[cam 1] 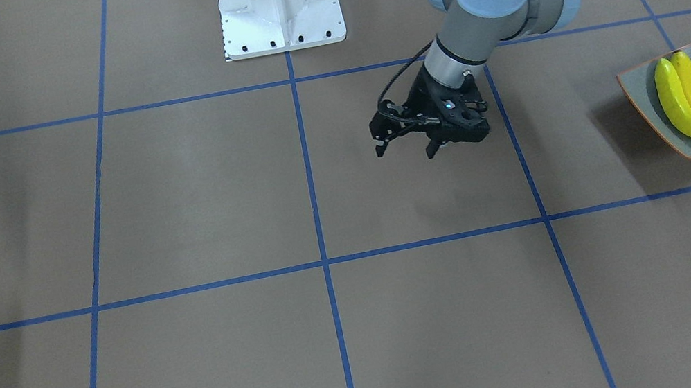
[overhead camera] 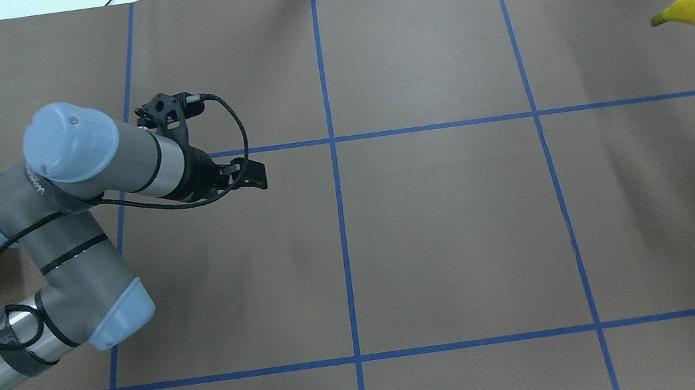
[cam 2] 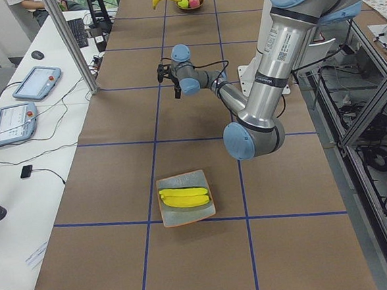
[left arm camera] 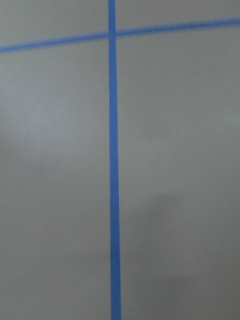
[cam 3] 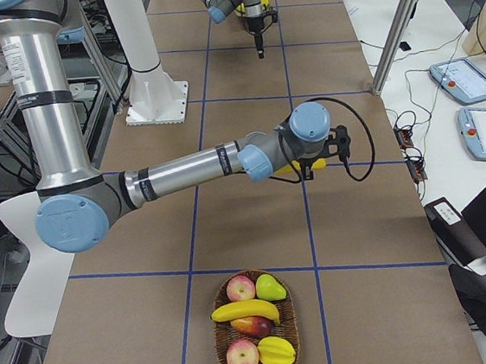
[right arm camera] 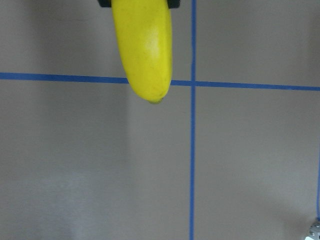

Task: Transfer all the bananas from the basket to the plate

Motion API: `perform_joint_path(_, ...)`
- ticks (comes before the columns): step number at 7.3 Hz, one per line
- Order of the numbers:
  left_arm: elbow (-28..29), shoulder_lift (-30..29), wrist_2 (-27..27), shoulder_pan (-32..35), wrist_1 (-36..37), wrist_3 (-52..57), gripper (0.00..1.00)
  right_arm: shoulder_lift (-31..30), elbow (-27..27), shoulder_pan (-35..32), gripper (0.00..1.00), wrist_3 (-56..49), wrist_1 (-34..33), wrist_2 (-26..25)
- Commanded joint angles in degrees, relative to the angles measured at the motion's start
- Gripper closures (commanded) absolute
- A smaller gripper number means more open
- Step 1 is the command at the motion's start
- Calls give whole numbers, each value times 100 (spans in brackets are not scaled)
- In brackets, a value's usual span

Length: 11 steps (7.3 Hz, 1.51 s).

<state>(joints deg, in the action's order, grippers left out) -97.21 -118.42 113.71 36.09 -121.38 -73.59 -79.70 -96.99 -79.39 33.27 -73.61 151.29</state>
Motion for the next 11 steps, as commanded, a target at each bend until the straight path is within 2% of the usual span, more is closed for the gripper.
perform_joint_path(1, 105, -538, -24, -163, -334, -567, 0, 750, -21, 930, 100, 1010, 259, -579)
perform_joint_path(4, 167, -1119, -15, -225, -395, -824, 1, 1499, -12, 2055, 100, 2206, 268, -1327)
perform_joint_path(6, 263, -1157, -15, -356, -1207, -824, 3, 1562, 109, 2741, 100, 3241, 1247, -1977)
perform_joint_path(7, 412, -1174, -24, -409, -1621, -832, 3, 1562, 163, 2962, 100, 3612, 1714, -2111)
perform_joint_path(9, 518, -1209, -24, -427, -1783, -815, 3, 1606, 102, 3174, 100, 3792, 2033, -2173)
perform_joint_path(11, 938, -1218, -33, -462, -2510, -824, 1, 1624, 102, 3324, 100, 4710, 2437, -2208)
